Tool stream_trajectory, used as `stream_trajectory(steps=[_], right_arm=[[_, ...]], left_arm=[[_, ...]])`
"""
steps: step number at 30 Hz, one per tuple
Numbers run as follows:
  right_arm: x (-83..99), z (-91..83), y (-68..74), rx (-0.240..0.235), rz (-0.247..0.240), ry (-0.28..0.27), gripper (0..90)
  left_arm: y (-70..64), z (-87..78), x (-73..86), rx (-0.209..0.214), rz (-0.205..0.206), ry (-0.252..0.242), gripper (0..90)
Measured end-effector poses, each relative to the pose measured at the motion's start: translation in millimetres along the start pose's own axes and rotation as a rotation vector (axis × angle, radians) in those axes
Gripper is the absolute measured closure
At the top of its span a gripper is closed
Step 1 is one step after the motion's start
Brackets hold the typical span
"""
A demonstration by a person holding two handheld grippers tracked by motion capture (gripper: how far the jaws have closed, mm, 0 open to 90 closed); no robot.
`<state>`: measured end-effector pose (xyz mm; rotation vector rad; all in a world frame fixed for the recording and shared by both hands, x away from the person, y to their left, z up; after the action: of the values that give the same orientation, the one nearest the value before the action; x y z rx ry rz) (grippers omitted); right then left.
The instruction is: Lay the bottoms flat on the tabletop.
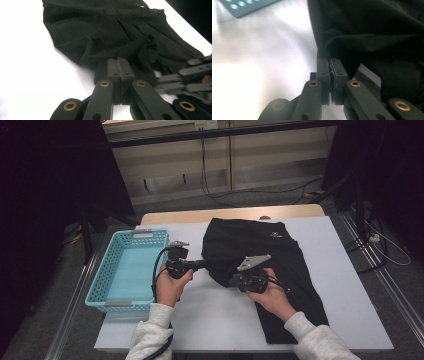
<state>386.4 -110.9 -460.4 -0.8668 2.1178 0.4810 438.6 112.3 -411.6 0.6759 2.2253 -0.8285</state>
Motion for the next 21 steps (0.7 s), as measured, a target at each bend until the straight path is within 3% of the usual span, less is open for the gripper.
stream_trajectory(steps=[4,9,13,21], right_arm=[[3.5,-15.4,4.3,-0.030,0.008,-0.034,87.4],[15.5,-27.7,0.4,-0.026,0.028,-0.029,88.6],[26.7,-31.4,-2.5,-0.022,0.048,-0.014,88.9],[33.1,-35.7,-4.9,-0.015,0.069,-0.036,88.9]], left_arm=[[0.9,-0.1,0.6,0.001,-0.005,0.009,90.0],[5.2,-2.5,1.7,-0.021,-0.015,0.009,90.0],[8.4,-1.8,3.2,-0.050,-0.016,0.013,90.0],[14.5,12.4,11.4,-0.043,-0.019,0.032,89.8]])
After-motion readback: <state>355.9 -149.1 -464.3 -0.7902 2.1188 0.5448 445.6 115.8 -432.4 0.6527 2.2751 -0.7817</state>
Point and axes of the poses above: each handheld gripper's, and its own axes: z roughly forward along the jaws, x roughly out of its underside, y roughly to its left, the point moved 2 cm from there along z, roughly forward along the jaws, and after that the axes turned 4 degrees about x, right-handed, at the moved point
